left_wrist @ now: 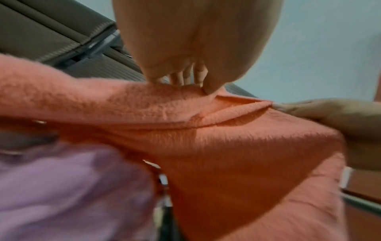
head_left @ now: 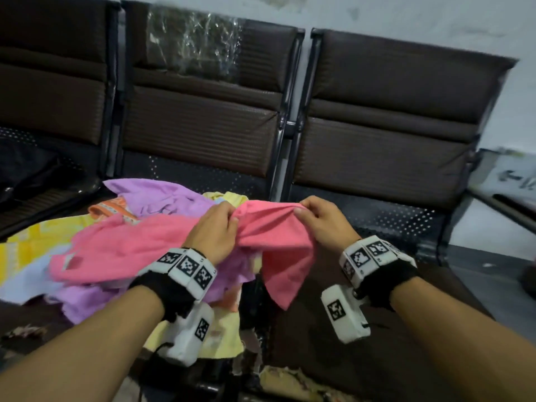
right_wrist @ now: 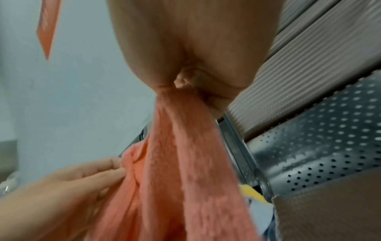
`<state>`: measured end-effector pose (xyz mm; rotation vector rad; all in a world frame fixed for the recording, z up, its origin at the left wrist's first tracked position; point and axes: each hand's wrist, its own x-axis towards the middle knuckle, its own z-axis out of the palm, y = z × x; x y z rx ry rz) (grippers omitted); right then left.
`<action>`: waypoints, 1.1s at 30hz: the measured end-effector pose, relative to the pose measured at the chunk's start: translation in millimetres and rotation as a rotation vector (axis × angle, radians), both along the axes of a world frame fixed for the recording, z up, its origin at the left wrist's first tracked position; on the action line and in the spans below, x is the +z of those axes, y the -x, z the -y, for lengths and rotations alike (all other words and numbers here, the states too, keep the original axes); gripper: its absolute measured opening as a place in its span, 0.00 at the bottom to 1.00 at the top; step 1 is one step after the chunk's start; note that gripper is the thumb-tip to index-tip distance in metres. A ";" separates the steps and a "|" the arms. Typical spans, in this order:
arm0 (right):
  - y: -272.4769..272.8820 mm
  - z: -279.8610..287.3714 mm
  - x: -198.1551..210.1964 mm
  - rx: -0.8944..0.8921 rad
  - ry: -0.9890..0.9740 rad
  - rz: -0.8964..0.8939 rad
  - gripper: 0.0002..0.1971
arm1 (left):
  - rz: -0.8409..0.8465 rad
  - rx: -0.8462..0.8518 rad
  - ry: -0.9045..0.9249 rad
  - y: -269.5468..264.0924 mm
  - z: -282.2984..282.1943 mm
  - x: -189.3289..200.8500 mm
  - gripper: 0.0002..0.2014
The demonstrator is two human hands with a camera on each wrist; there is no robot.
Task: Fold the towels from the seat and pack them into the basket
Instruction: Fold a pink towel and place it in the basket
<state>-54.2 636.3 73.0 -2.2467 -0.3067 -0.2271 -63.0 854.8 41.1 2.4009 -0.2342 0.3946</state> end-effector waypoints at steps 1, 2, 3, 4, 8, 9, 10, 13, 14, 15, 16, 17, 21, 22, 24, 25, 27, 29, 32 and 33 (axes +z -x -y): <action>7.9 11.9 7.3 -0.026 -0.058 0.031 0.05 | 0.006 -0.025 0.057 3.0 14.5 7.1 0.06; 16.5 23.2 14.3 -0.054 -0.122 0.059 0.05 | 0.009 -0.057 0.121 6.6 29.9 14.6 0.06; 24.9 33.7 20.9 -0.083 -0.187 0.093 0.05 | 0.012 -0.103 0.197 10.8 45.7 23.1 0.06; 33.0 43.8 27.9 -0.113 -0.248 0.137 0.06 | 0.019 -0.166 0.285 16.0 61.4 32.3 0.06; 61.2 79.3 56.0 -0.206 -0.442 0.282 0.08 | 0.054 -0.426 0.552 35.3 102.3 60.7 0.07; 65.1 86.7 58.4 -0.202 -0.471 0.280 0.07 | 0.052 -0.450 0.559 36.3 106.4 61.8 0.08; 68.6 93.1 56.6 -0.189 -0.484 0.255 0.06 | 0.038 -0.448 0.545 36.0 109.7 58.7 0.08; 71.8 106.4 27.7 -0.202 -0.416 0.126 0.05 | -0.071 -0.375 0.402 28.3 114.7 33.1 0.08; 71.7 110.0 13.0 -0.213 -0.378 0.071 0.04 | -0.125 -0.354 0.313 25.1 115.5 21.5 0.09; 70.8 113.9 -1.9 -0.219 -0.312 0.000 0.02 | -0.181 -0.341 0.217 22.2 115.5 10.2 0.11; 69.2 118.1 -14.3 -0.207 -0.216 -0.076 0.02 | -0.229 -0.332 0.134 19.1 114.7 0.4 0.12; 67.1 122.8 -24.0 -0.173 -0.105 -0.152 0.08 | -0.265 -0.330 0.081 17.5 113.4 -6.5 0.14; 55.0 141.2 -40.1 -0.021 0.341 -0.303 0.25 | -0.291 -0.356 0.003 8.7 112.4 -15.9 0.16; 52.4 143.5 -42.9 -0.017 0.444 -0.343 0.23 | -0.276 -0.362 -0.025 5.8 113.1 -17.2 0.14; 48.3 146.5 -52.3 0.018 0.598 -0.496 0.20 | -0.250 -0.363 -0.039 1.0 114.3 -22.0 0.08; 46.8 146.8 -58.6 0.051 0.664 -0.582 0.21 | -0.233 -0.360 -0.041 -0.6 114.5 -24.9 0.07; 44.0 145.9 -70.5 0.107 0.788 -0.714 0.22 | -0.207 -0.349 -0.054 -5.0 113.9 -30.8 0.08; 41.0 142.7 -78.2 0.149 0.911 -0.755 0.18 | -0.205 -0.333 -0.042 -7.9 113.5 -36.1 0.12; 35.4 138.5 -80.5 0.148 0.968 -0.724 0.11 | -0.172 -0.323 -0.010 -11.5 114.4 -37.7 0.16; 34.1 137.6 -80.1 0.149 0.959 -0.707 0.08 | -0.156 -0.317 -0.002 -12.7 114.6 -37.0 0.18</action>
